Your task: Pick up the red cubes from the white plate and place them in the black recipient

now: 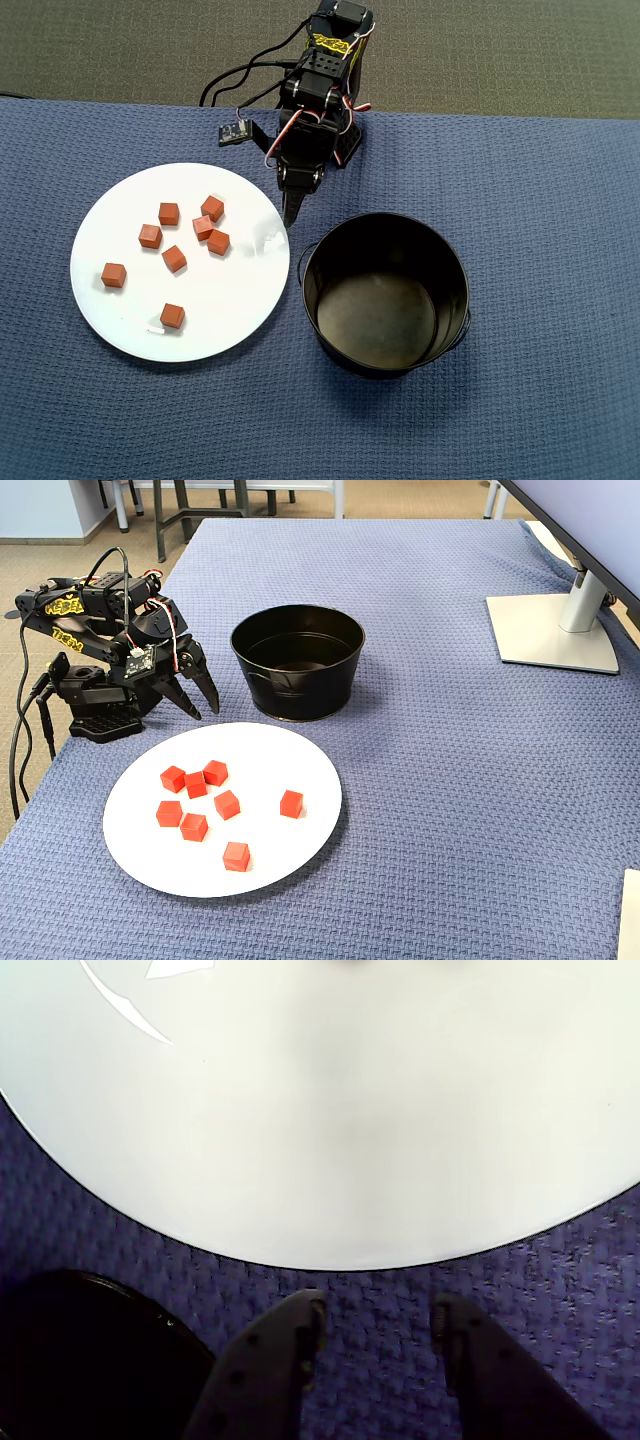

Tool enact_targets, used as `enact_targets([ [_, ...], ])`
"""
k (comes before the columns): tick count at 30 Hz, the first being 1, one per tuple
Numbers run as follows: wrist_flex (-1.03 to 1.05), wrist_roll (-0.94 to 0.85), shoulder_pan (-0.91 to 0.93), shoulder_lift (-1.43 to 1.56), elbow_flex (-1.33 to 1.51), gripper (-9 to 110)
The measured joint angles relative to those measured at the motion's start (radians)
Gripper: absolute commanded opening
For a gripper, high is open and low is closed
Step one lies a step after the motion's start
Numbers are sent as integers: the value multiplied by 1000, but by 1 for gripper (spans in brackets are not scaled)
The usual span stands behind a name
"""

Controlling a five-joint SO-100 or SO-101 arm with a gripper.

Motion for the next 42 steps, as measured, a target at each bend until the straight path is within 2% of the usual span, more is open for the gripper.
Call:
enact_targets([
  [6, -123, -67, -12, -72, 32, 10],
  [15, -155, -101, -14, -89, 32, 10],
  [20, -132, -259, 21, -137, -58, 15],
  [24, -12, -364, 20, -138, -178, 16],
  [28, 64, -609, 64, -152, -272, 16],
  [31, -72, -830, 161, -239, -276, 17],
  [36, -456, -1135, 262, -437, -233, 17],
  [42, -782, -1307, 287, -664, -232, 17],
])
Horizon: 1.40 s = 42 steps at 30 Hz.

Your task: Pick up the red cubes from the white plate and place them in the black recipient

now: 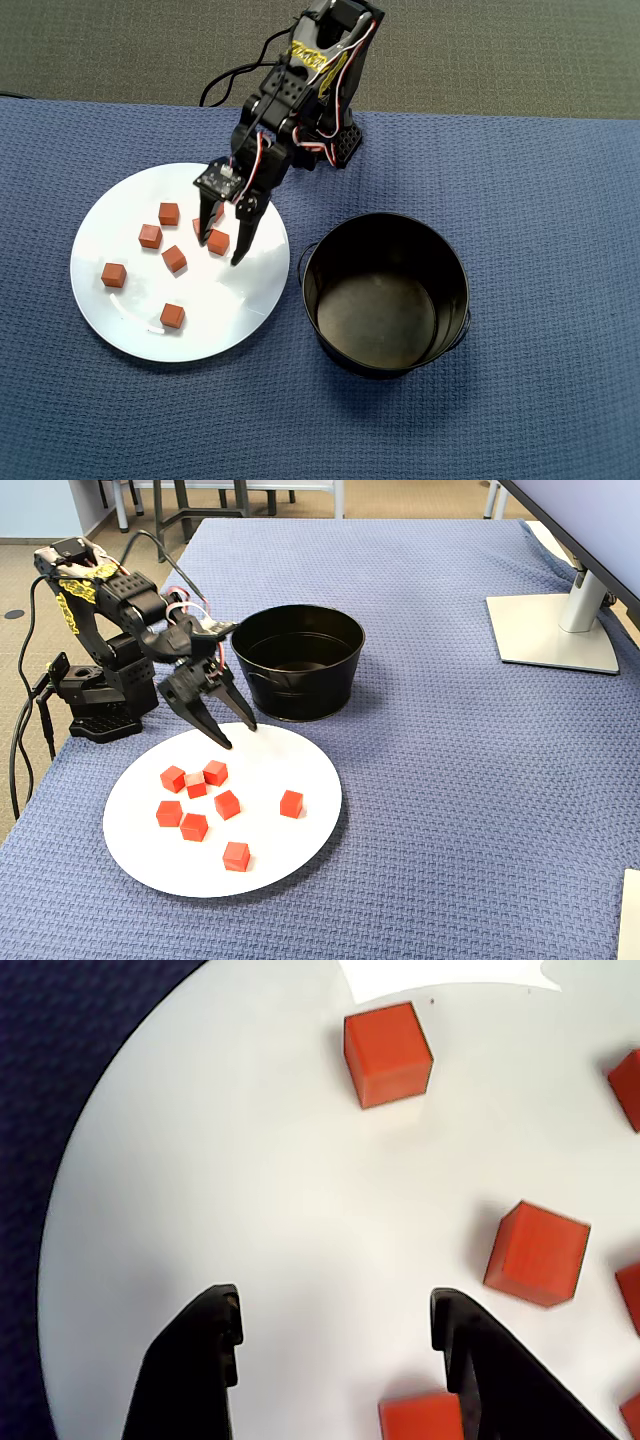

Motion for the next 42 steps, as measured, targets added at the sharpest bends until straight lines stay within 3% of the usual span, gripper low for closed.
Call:
enact_targets([
  [19, -434, -104, -18, -627, -247, 17],
  [29, -466, -141, 8, -839, -431, 19],
  [42, -442, -163, 71, -867, -497, 18],
])
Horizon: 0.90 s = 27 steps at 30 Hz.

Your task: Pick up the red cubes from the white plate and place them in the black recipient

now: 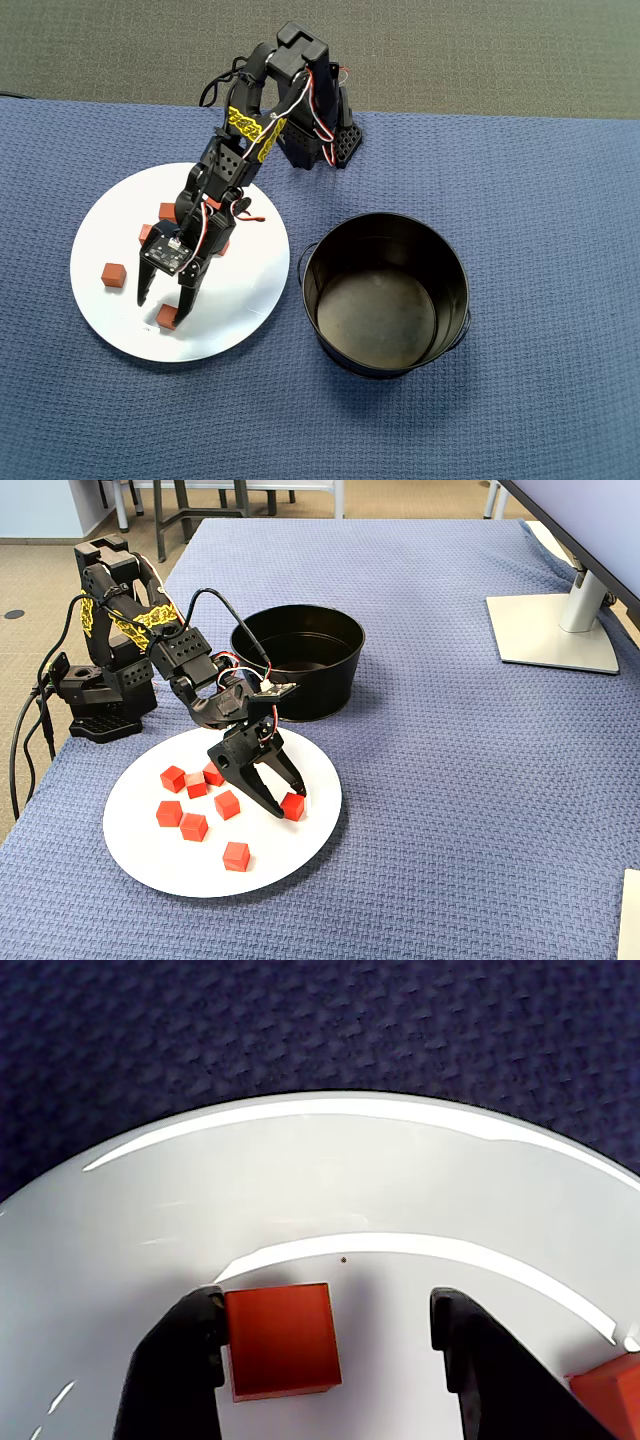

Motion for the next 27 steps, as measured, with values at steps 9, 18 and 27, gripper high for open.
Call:
enact_targets([
  [9, -77, -9, 2, -38, 40, 17],
  [18, -87, 15, -11, -44, 40, 0],
  [27, 43, 160, -23, 103, 40, 0],
])
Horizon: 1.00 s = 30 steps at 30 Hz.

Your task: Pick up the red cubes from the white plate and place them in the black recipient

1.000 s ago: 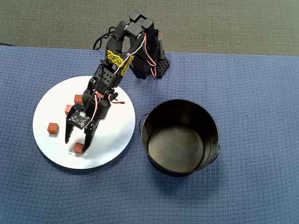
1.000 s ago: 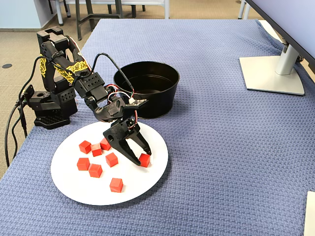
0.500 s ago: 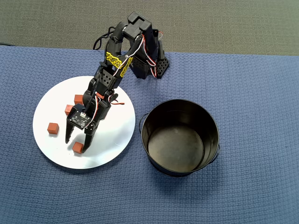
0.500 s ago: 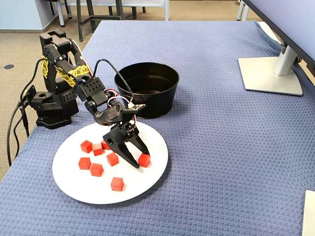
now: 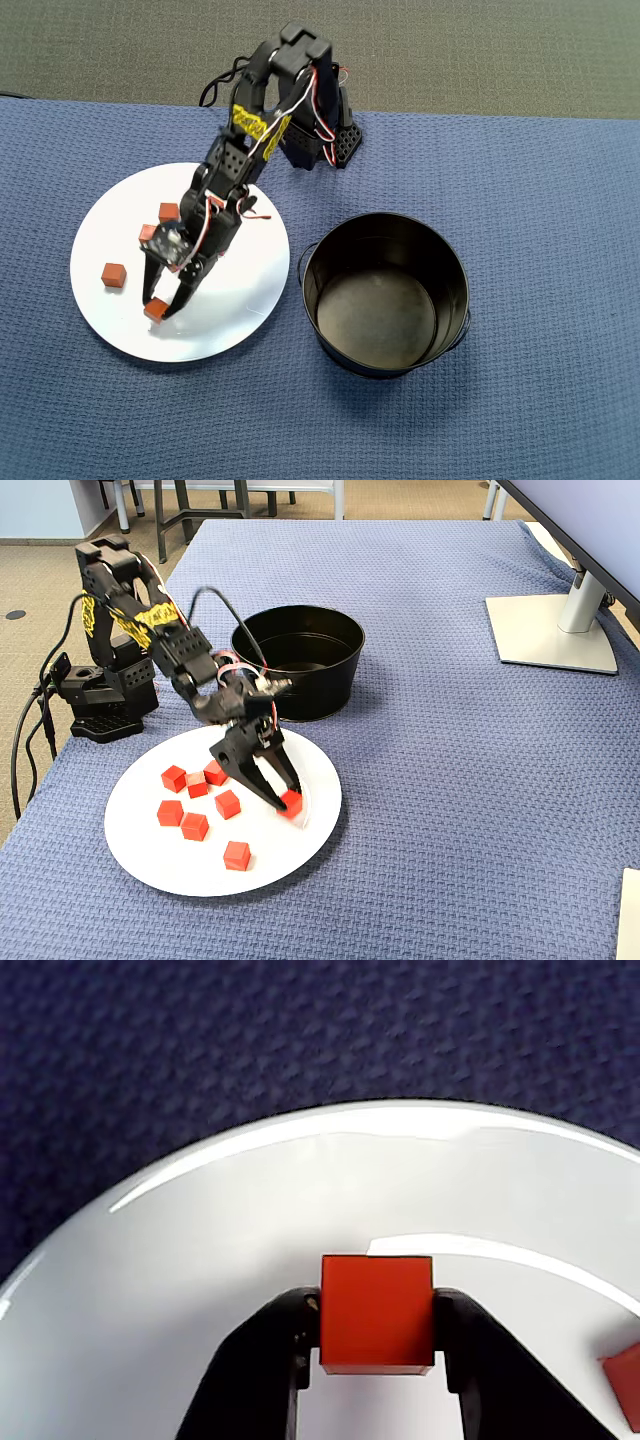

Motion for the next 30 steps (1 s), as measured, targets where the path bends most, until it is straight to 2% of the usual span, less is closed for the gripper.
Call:
enact_targets([
  [9, 626, 430, -132, 537, -110, 0],
  [14, 1031, 684, -364, 707, -272, 0],
  [17, 1173, 807, -555, 723, -334, 1],
  [18, 1195, 839, -621, 723, -344, 10],
  [19, 1209, 864, -684, 723, -345, 25],
  [20, 1215, 879, -742, 721, -345, 35],
  [24, 1212, 844, -877, 686, -331, 39],
  [27, 1187, 753, -831, 673, -324, 38],
  [30, 1123, 620, -699, 673, -290, 32],
])
